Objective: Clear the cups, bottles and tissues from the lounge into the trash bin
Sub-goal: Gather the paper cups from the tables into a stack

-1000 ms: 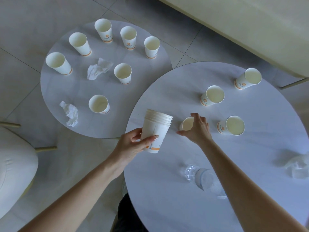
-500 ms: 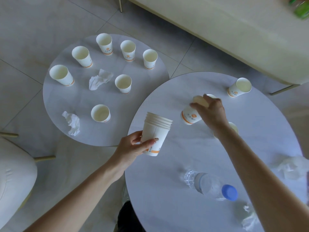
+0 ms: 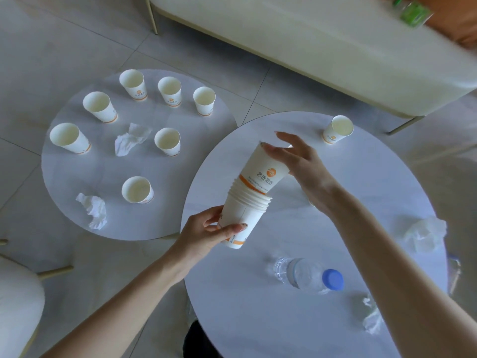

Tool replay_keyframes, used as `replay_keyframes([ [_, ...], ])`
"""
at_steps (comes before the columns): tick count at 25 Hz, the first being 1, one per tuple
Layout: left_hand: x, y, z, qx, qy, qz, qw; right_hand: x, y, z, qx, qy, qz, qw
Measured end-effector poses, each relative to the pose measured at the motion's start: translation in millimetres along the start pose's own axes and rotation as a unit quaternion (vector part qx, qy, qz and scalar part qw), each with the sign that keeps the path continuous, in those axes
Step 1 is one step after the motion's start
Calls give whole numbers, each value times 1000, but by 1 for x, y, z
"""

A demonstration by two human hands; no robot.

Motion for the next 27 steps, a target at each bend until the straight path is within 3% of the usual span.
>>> replay_keyframes([
  [18,14,84,25,-47,-10,34,998,72,-47,-18,-20,64,59,996],
  [20,13,87,30,-41,-8,22,999,87,-71,-6,19,54,54,997],
  [23,6,86,39,-31,-7,18,999,124,-125,14,136,66,-46,987],
  [27,-8,89,56,-11,-17,16,1000,175,-149,36,157,76,-213,962],
])
Point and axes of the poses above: each hand's wrist, its own z-axis towards the middle knuckle, its own y-axis out of the palm, x = y × z, the point moved 9 cm from there along z, towards the middle knuckle
